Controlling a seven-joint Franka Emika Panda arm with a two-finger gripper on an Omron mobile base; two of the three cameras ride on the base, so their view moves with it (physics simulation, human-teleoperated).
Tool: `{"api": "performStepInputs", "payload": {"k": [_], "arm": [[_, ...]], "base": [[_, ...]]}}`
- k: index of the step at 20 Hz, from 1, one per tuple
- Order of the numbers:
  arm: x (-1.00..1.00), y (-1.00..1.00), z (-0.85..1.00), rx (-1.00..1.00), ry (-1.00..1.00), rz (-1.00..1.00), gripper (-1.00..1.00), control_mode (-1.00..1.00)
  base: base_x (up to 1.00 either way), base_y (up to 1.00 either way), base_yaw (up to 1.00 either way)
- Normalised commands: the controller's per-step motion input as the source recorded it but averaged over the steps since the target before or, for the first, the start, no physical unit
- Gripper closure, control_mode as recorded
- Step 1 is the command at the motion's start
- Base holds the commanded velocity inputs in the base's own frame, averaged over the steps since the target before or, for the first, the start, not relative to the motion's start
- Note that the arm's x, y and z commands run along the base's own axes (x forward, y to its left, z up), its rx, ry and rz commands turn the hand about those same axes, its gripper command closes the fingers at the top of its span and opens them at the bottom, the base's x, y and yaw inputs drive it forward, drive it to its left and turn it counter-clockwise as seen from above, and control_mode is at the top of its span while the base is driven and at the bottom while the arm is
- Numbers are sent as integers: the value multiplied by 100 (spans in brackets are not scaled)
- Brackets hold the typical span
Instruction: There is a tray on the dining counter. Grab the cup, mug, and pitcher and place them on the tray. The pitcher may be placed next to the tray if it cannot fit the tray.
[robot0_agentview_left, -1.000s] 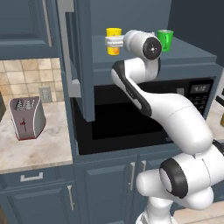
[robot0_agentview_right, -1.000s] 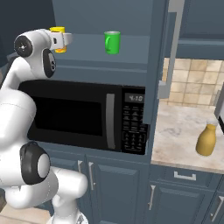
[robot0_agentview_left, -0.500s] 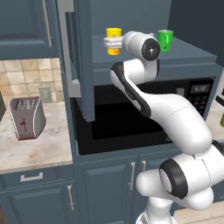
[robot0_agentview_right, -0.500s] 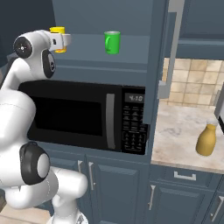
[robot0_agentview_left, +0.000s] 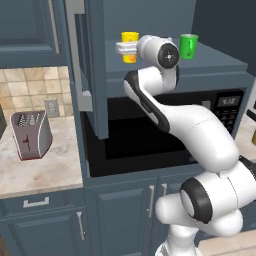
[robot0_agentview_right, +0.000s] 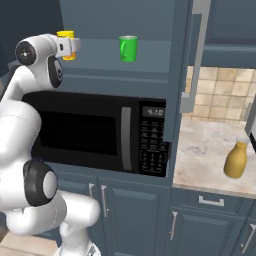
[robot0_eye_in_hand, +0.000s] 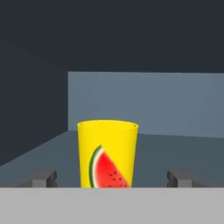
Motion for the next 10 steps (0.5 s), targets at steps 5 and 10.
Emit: {"api": "performStepInputs", "payload": {"k": [5, 10], "arm": [[18, 0, 0, 0, 0, 0, -100, -100], [20, 1, 0, 0, 0, 0, -100, -100]], "base": [[0, 0, 0], [0, 0, 0]]}}
